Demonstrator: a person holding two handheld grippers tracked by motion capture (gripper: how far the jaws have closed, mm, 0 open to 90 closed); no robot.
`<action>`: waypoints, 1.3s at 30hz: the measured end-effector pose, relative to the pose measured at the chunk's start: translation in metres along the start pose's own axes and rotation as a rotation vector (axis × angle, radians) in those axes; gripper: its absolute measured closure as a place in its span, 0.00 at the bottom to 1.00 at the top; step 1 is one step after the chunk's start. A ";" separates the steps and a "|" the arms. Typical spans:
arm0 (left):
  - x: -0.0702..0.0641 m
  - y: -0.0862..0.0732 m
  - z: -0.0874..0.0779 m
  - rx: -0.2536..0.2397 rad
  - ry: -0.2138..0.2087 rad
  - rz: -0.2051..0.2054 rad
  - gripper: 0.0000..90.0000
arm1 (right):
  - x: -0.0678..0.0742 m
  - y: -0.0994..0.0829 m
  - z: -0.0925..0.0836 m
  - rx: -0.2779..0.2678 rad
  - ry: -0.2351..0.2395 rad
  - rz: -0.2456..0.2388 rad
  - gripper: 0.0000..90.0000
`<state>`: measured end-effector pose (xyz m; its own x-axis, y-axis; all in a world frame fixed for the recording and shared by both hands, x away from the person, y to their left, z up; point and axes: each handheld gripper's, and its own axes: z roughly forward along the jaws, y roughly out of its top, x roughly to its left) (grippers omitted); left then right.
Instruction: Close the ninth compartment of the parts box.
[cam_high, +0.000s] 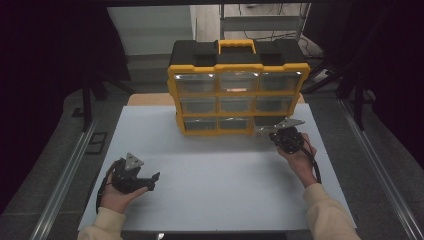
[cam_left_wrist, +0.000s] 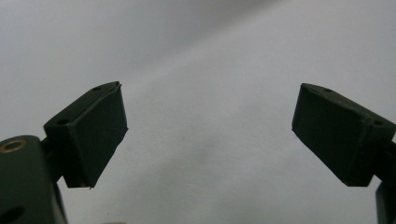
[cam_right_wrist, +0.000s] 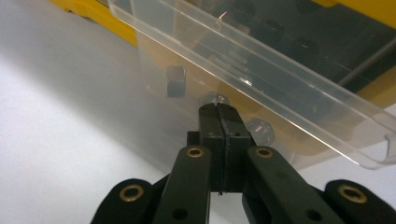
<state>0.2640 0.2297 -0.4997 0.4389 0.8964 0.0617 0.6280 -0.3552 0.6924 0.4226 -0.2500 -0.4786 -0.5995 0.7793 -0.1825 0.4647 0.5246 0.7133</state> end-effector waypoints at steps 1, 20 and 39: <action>0.000 0.000 0.000 -0.003 -0.001 -0.003 0.12 | 0.000 0.000 0.000 -0.001 0.000 0.002 1.00; -0.001 -0.001 0.001 0.007 0.010 0.004 0.12 | -0.011 0.004 0.006 -0.011 -0.015 0.021 1.00; 0.000 -0.001 0.003 0.017 0.011 0.004 0.12 | -0.018 0.011 0.017 -0.017 -0.023 0.035 1.00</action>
<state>0.2647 0.2290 -0.5028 0.4342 0.8978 0.0730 0.6372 -0.3634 0.6796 0.4498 -0.2525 -0.4788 -0.5679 0.8049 -0.1722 0.4738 0.4907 0.7312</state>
